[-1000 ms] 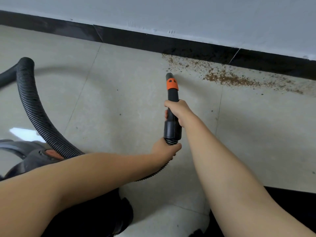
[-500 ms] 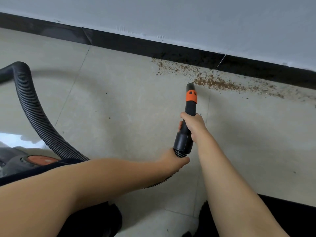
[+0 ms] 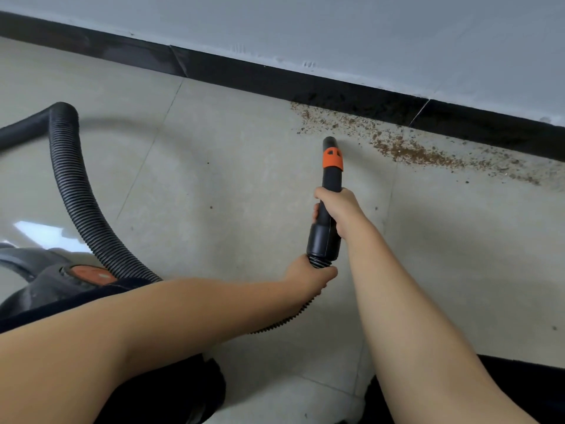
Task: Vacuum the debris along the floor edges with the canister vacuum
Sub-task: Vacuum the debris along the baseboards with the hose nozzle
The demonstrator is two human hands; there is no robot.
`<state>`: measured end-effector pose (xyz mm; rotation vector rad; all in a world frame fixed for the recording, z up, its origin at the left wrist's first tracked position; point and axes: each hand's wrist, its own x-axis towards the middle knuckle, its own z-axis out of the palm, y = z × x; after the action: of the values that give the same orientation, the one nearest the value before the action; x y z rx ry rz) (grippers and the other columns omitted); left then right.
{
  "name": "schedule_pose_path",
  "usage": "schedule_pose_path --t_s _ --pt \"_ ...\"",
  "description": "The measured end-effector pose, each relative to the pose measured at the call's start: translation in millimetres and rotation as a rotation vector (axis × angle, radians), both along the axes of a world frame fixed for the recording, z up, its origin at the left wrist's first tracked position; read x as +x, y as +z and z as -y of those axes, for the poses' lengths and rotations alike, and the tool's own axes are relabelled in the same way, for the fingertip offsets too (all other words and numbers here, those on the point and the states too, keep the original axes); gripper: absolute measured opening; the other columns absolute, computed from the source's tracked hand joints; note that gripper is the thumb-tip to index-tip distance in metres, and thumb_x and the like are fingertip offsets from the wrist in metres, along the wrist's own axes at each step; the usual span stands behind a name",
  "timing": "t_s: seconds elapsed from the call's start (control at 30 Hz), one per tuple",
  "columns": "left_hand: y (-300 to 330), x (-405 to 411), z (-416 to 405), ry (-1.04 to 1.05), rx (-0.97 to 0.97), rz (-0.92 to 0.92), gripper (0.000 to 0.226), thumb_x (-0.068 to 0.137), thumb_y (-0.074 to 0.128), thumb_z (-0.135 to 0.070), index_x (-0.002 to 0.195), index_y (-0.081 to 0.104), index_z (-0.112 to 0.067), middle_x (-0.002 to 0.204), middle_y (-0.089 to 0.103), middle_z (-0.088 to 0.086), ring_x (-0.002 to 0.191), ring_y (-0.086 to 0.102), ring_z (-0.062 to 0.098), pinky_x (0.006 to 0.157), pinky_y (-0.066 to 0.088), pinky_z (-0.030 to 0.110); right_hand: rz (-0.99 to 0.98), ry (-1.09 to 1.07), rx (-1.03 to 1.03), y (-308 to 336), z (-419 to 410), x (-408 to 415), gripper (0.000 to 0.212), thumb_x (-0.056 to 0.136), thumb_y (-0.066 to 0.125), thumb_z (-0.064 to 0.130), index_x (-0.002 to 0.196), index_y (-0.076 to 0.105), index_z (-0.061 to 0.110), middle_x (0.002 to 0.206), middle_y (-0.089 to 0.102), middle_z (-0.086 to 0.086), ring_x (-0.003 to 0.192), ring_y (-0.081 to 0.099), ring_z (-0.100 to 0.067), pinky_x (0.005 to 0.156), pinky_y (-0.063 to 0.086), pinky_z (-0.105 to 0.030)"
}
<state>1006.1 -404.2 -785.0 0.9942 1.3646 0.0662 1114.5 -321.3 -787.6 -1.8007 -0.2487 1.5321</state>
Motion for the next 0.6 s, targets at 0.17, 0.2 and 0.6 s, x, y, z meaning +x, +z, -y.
schedule_pose_path --t_s 0.17,0.2,0.6 --pt "2 -17 -14 0.093 0.006 -0.010 0.008 0.082 0.058 -0.013 0.084 0.051 -0.016 0.070 0.053 0.002 0.063 0.051 0.016 0.064 0.047 0.028 -0.008 0.100 0.013 2 -24 -24 0.012 0.080 0.054 0.006 0.085 0.045 0.011 0.044 0.052 -0.002 0.033 0.049 -0.015 0.047 0.046 -0.024" --pt "3 -21 -18 0.096 0.011 -0.016 0.008 0.082 0.058 -0.014 0.082 0.051 -0.017 0.069 0.053 0.001 0.062 0.051 0.015 0.063 0.047 0.027 -0.015 0.107 0.013 3 -27 -27 0.011 0.080 0.054 0.006 0.085 0.045 0.011 0.044 0.052 -0.002 0.033 0.050 -0.015 0.046 0.046 -0.024" --pt "4 2 -24 -0.055 -0.022 0.007 0.011 0.080 0.060 -0.016 0.085 0.052 -0.020 0.070 0.054 0.001 0.062 0.052 0.015 0.061 0.047 0.026 -0.001 -0.031 -0.001 8 -15 7 0.012 0.082 0.055 0.006 0.084 0.045 0.011 0.055 0.052 -0.007 0.038 0.049 -0.017 0.051 0.047 -0.029"
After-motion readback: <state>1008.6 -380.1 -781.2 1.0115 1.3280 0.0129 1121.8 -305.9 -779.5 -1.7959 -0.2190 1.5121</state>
